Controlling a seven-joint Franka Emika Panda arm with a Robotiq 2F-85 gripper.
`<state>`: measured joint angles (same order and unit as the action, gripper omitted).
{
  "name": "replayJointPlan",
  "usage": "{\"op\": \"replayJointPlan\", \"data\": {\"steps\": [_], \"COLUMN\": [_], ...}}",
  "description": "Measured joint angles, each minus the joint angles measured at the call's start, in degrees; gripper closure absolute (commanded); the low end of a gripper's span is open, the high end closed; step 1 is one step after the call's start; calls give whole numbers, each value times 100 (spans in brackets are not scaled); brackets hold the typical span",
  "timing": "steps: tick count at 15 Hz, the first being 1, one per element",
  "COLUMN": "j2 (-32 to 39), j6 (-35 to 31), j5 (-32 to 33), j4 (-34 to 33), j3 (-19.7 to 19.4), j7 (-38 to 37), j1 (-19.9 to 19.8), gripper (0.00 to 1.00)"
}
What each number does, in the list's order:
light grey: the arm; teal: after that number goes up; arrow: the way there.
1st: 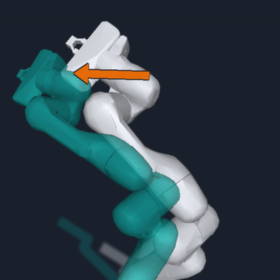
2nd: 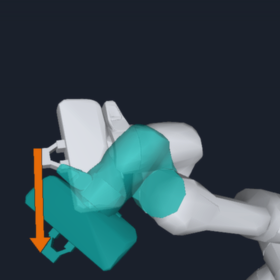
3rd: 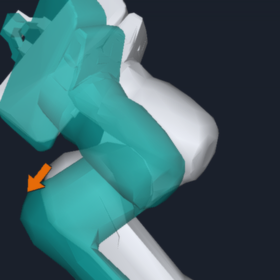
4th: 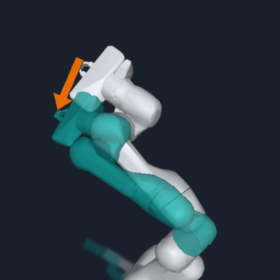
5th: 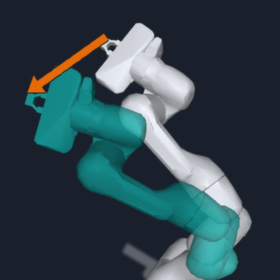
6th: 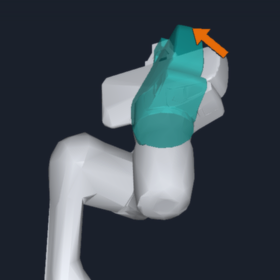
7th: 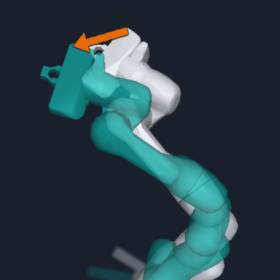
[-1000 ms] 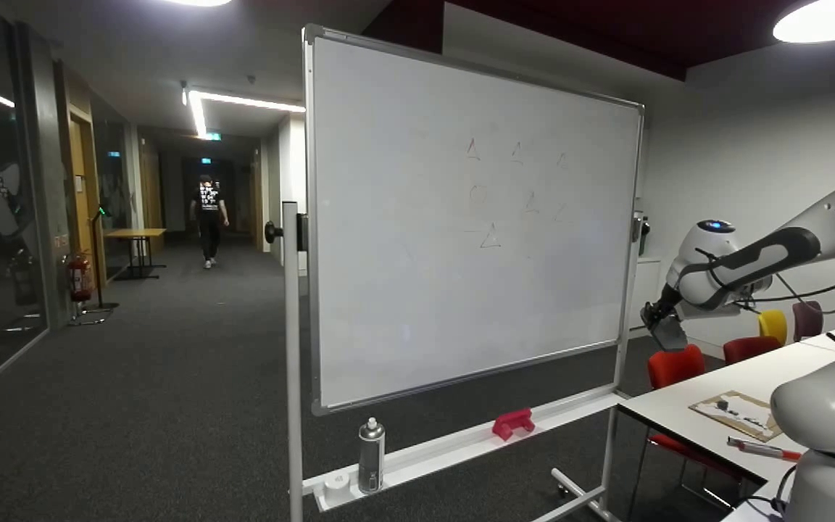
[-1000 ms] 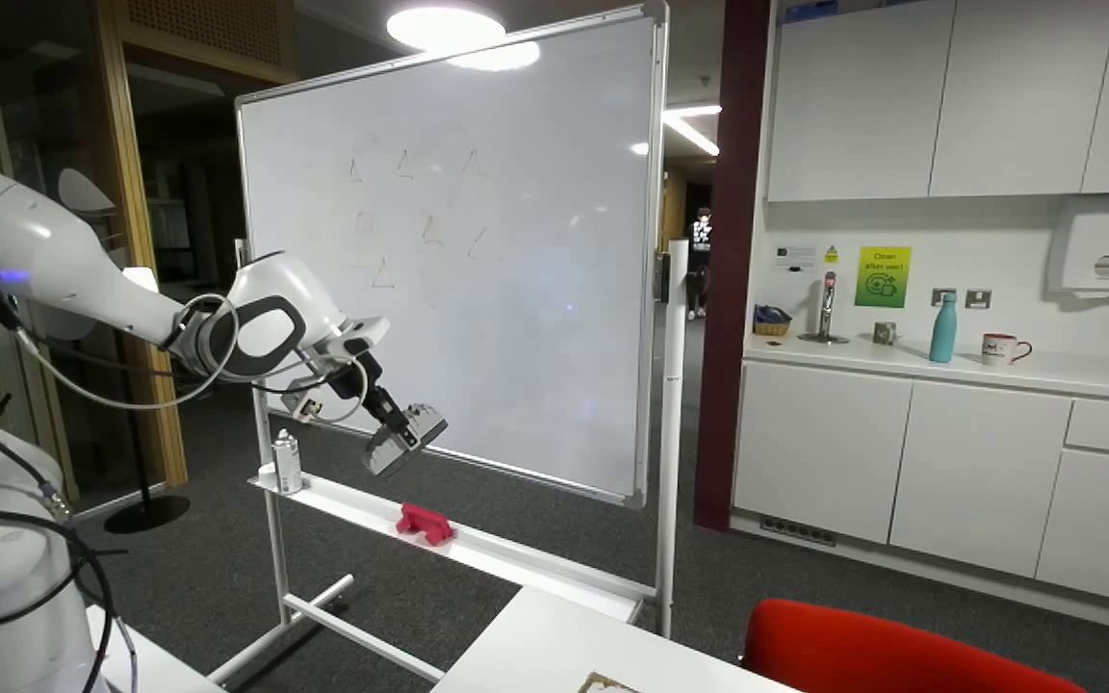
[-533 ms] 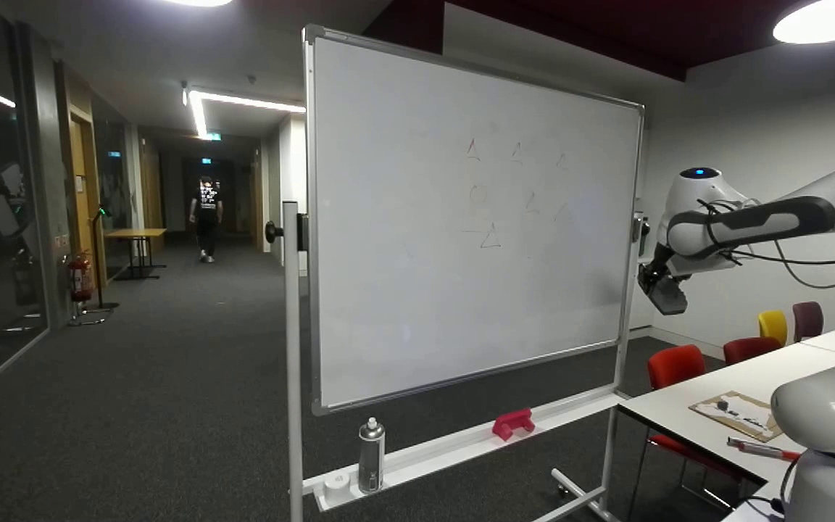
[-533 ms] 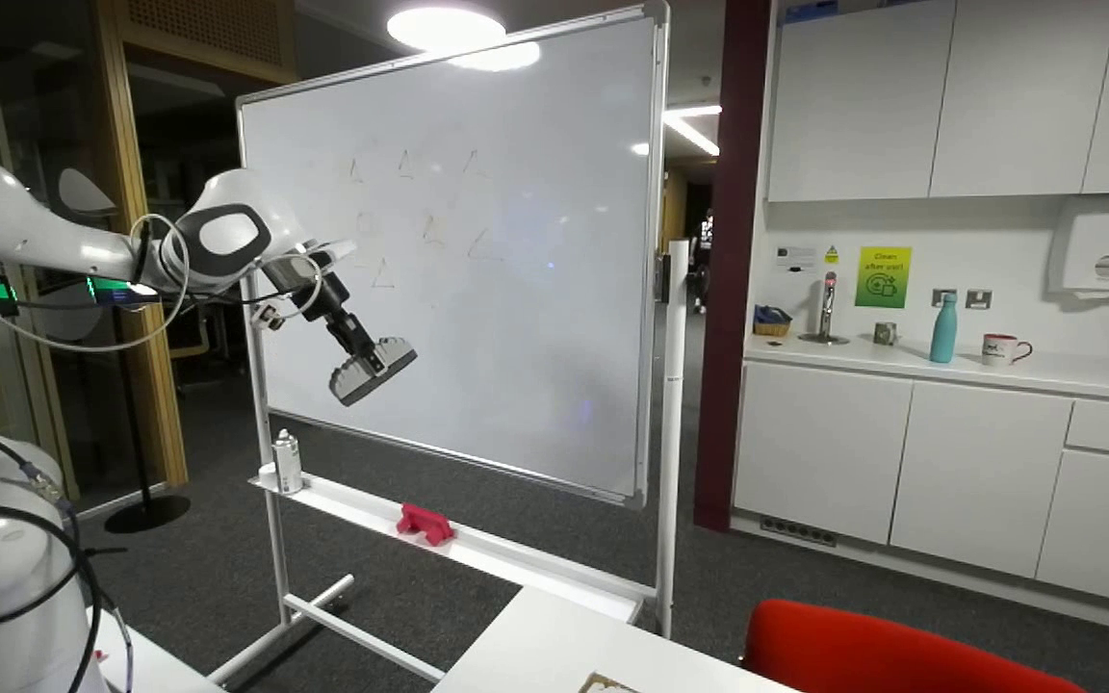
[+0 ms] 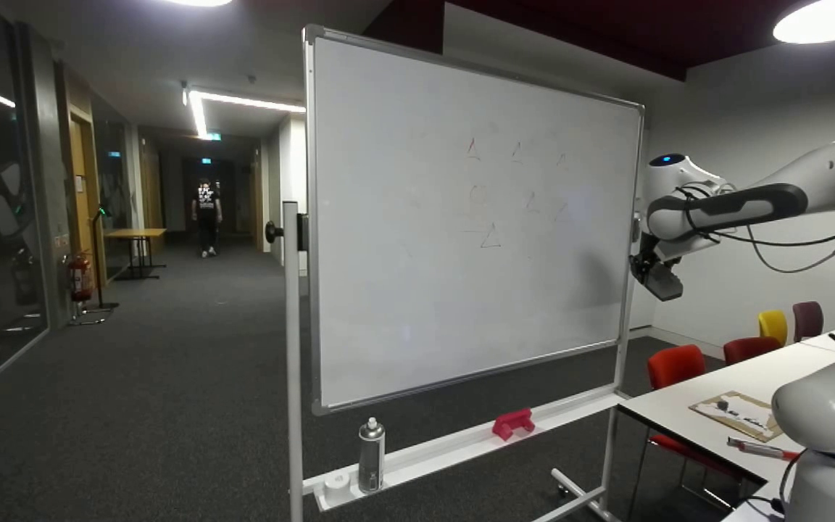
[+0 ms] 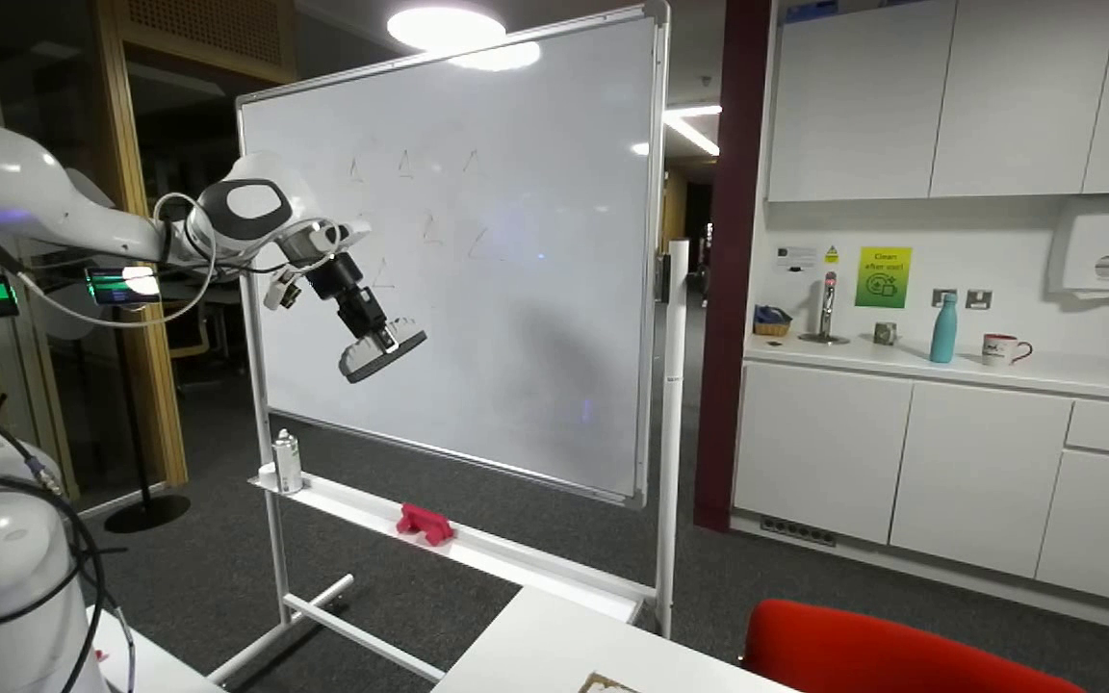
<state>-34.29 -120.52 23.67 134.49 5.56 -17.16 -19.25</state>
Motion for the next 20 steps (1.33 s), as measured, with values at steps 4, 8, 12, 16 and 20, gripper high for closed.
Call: {"op": "replayJointPlan", "data": {"steps": [4,8,12,16,20], "j2": [287,287,305,309,304], "j6": [-220,-219,-667,-1577,-1933], "j5": [14,14,14,11,-94], "j4": [-164,-155,-142,-260,-716], "j3": [-263,-260,-338,-397,-392], "j7": [164,160,176,211,241], "j1": [189,207,290,415,572], "gripper": [40,65,65,65,40]}}
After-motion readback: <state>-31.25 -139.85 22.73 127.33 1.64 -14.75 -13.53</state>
